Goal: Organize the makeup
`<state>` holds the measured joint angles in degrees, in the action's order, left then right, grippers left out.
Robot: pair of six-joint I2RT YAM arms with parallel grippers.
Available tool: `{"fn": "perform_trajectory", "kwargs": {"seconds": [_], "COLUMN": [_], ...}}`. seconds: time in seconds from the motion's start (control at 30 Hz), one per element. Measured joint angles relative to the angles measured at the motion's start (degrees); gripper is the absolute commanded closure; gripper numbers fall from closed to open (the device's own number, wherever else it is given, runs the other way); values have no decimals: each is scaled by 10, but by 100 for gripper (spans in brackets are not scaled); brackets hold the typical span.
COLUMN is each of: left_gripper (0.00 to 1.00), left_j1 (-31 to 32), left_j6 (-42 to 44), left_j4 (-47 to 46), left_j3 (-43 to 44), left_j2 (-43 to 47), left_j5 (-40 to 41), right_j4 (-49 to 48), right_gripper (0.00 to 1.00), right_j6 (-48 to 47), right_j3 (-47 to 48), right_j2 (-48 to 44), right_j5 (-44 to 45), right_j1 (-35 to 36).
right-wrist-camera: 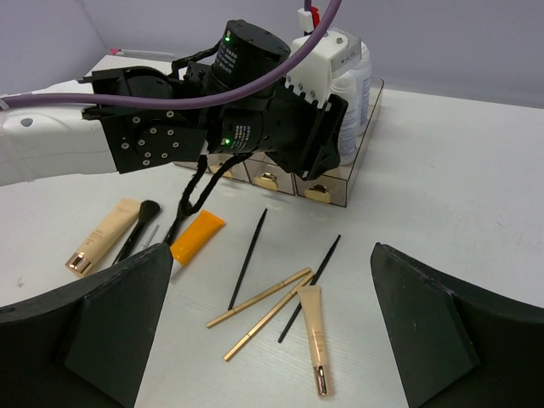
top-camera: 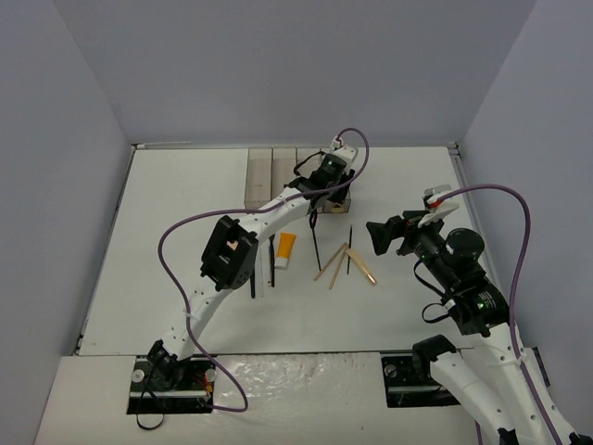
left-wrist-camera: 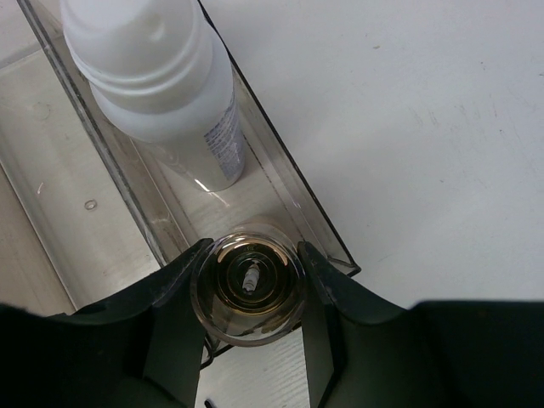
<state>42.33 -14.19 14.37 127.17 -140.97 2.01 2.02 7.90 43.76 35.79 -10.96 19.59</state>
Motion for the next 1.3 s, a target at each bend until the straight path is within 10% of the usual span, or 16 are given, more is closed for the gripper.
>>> {"fn": "perform_trajectory", "kwargs": {"seconds": [0.77, 1.3], "left_gripper": [19, 3], "left_j1": [4, 13], "left_j6": [-13, -26], "left_j4": [-10, 6], "left_j3": [-41, -276], "left_j2": [23, 328], "left_j5": [20, 51], "right_j4": [0, 37], "right_gripper": [0, 0], "right_j6": [0, 9], "right_j3": [-1, 21], "right_j2": [-1, 43], "right_j5": [0, 1], "right_j1": [0, 0]}}
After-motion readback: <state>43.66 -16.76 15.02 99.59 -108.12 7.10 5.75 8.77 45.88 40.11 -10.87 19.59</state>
